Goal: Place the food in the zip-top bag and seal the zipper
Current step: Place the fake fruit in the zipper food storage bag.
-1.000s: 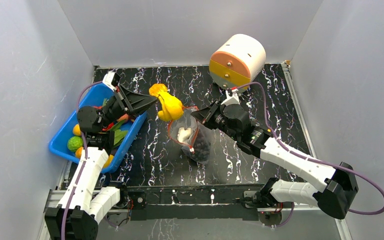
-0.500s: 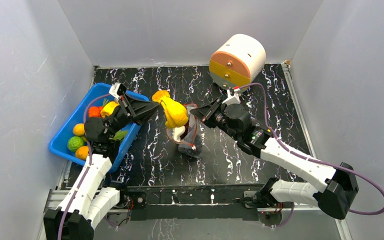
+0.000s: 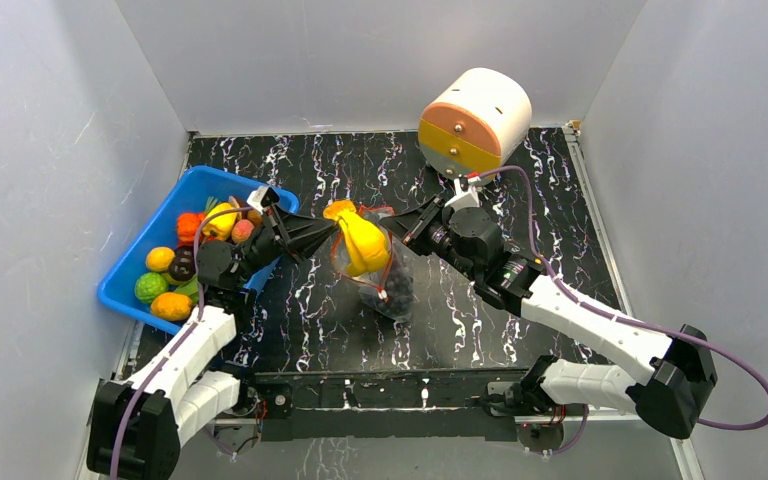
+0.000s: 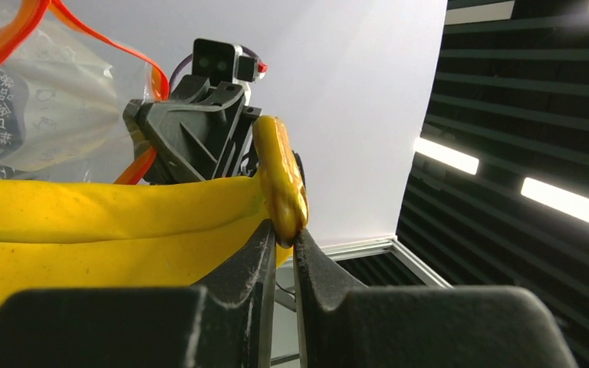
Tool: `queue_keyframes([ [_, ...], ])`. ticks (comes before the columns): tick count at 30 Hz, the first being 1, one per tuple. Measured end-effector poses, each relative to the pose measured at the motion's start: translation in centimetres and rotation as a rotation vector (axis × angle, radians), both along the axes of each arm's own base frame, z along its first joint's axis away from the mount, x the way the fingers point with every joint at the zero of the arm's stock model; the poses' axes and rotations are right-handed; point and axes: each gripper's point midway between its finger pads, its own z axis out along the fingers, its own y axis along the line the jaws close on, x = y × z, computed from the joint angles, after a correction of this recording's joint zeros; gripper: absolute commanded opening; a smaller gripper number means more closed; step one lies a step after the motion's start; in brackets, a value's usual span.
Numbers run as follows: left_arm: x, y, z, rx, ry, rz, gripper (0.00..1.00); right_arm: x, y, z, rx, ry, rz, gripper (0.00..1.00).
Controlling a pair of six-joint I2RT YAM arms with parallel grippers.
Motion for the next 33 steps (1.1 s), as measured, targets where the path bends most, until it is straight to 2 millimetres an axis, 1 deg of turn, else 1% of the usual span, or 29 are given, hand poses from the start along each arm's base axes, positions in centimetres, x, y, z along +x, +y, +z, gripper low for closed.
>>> queue_keyframes([
  [3,-0.1,-0.4,-0.6,0.026,-0.005,-0.004,0.00,-0.2,0.1,0.1,0.004,-0.001,0.012,0.00],
  [6,0.3,-0.6,-2.0,0.079,0.003,0.008,0.00,-0.3,0.3,0.1,0.005,0.000,0.023,0.00],
  [12,0.9,-0.8,-5.5,0.239,0.025,0.044,0.00,-0.6,0.5,0.1,-0.001,-0.004,0.046,0.00],
  [15,1.2,-0.7,-6.5,0.311,0.021,0.066,0.00,-0.7,0.6,0.1,-0.004,-0.007,0.055,0.00],
  [19,1.7,-0.7,-6.7,0.390,-0.009,0.083,0.00,-1.2,1.0,-0.1,-0.023,-0.021,0.097,0.00],
  [23,2.5,-0.6,-6.8,0.492,-0.046,0.109,0.00,-1.0,2.8,-0.3,-0.071,-0.044,0.177,0.00],
  [27,3.0,-0.1,-7.8,0.613,-0.076,0.149,0.00,-0.5,4.0,-1.0,-0.110,-0.042,0.223,0.00],
  [31,3.2,0.3,-8.9,0.734,-0.107,0.168,0.00,-0.8,4.3,-1.3,-0.128,-0.041,0.250,0.00],
  [33,3.4,0.5,-9.0,0.796,-0.137,0.175,0.00,-0.8,4.3,-1.3,-0.129,-0.040,0.250,0.00],
])
